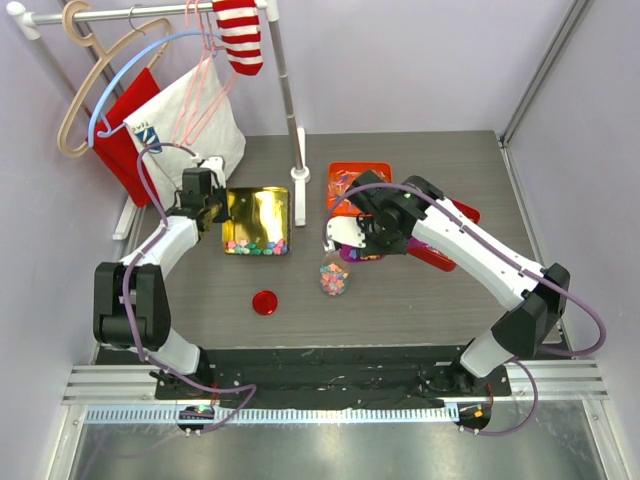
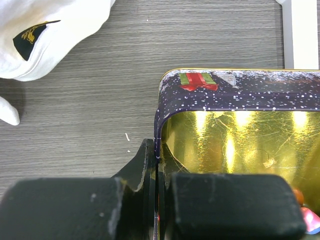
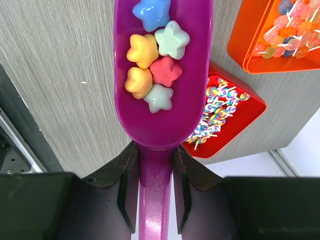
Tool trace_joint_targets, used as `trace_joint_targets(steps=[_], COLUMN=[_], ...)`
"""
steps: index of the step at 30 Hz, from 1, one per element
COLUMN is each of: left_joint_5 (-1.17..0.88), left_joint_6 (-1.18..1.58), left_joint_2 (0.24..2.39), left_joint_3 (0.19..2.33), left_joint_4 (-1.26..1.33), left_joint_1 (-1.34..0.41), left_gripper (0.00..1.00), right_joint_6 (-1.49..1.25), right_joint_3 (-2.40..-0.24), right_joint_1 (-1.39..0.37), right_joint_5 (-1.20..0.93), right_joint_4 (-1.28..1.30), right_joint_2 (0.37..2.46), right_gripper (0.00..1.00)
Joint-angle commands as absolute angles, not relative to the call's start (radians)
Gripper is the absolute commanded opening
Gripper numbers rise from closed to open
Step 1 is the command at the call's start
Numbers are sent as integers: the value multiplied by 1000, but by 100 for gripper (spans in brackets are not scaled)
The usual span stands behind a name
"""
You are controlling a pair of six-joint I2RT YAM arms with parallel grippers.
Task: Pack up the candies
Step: Place the fake candies in the packing bottle.
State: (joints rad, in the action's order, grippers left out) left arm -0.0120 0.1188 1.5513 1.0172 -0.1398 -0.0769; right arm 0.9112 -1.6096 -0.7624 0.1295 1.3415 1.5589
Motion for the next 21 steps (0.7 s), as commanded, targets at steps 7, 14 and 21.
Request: trace_joint_targets(steps=[7,14,21], left_joint_5=[-46,-49,-57], left_joint_6=[137,140,143], left_joint_2=[1549,1548,1545], left_joint_3=[1057,1054,1052], left_joint_4=[-91,-89,-90], left_joint_1=[-66,-58,-54], left_gripper=[0,0,0], right_joint_6=[900,893,893], right_joint_3=[-1638,-1643,-1646], right_joint_1=[-834,-877,-896], right_joint_5=[251,310,353], right_joint_4=[1373,1385,1391], right_joint_2=[1563,1572,1574], right_gripper=[1,1,1])
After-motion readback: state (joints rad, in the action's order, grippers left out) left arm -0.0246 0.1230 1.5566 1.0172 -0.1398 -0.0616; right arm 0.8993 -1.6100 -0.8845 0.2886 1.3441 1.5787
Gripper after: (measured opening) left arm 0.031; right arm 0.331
